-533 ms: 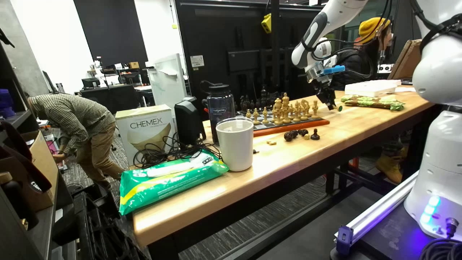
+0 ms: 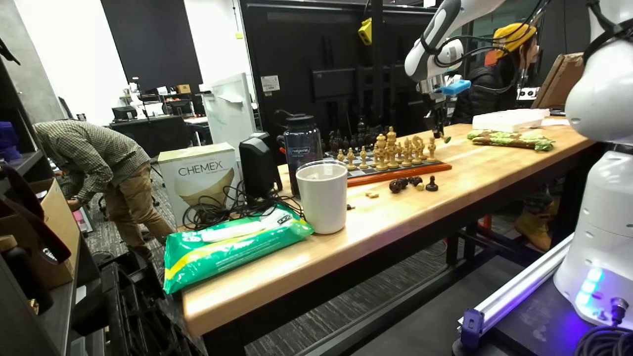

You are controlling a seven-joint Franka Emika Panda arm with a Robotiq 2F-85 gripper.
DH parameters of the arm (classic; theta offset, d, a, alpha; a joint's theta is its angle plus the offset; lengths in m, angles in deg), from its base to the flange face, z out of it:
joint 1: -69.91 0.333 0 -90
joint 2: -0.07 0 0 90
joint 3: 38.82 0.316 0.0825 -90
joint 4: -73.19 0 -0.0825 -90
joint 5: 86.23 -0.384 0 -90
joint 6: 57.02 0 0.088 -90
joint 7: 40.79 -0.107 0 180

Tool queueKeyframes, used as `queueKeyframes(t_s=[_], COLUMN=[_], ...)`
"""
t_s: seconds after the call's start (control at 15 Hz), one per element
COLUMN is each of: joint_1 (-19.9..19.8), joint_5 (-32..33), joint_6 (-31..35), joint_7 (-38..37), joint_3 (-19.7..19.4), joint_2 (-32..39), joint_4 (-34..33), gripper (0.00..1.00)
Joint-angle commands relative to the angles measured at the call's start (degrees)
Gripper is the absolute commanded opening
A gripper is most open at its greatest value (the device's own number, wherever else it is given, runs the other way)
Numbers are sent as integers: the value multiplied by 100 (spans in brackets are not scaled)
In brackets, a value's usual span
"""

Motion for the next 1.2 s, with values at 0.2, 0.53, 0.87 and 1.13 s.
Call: queueKeyframes(t_s=[0.2, 0.53, 0.87, 1.13], joint_1=[-182, -741, -320, -167], joint_5=[-769, -3339, -5928, -7973], joint_6=[2949, 4863, 4997, 4846], joint_7=[726, 2633, 4450, 6247], joint_3=[1, 1003, 1391, 1054], joint_2=[-1415, -1845, -2032, -2022], joint_4=[2398, 3573, 3175, 2947], gripper=[7, 7, 7, 7])
